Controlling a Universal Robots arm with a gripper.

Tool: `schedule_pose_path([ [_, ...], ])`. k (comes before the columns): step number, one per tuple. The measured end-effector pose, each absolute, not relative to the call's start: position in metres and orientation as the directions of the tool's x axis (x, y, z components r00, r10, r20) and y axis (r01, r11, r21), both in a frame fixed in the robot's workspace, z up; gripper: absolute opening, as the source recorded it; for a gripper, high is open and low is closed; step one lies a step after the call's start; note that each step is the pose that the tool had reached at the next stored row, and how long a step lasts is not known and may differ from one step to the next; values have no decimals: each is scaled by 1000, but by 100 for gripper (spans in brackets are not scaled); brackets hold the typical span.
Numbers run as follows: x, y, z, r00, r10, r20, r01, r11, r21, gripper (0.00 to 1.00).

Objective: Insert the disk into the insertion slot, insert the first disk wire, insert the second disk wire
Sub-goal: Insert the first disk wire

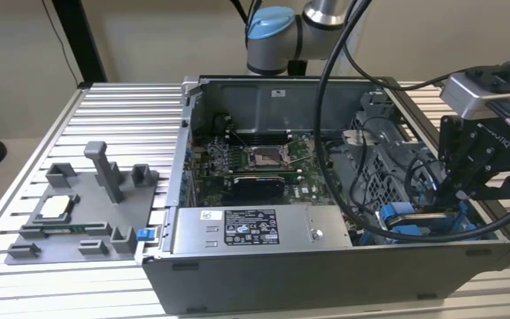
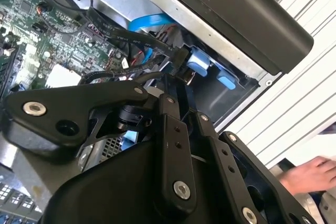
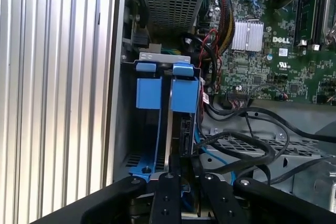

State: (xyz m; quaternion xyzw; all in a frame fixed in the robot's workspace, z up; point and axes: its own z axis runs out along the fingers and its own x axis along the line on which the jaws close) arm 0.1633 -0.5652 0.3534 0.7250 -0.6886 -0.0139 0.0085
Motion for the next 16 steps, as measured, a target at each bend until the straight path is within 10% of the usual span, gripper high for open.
schedule_pose_path([
  [16, 163, -564, 350, 55, -998, -10, -998, -55, 28, 0],
])
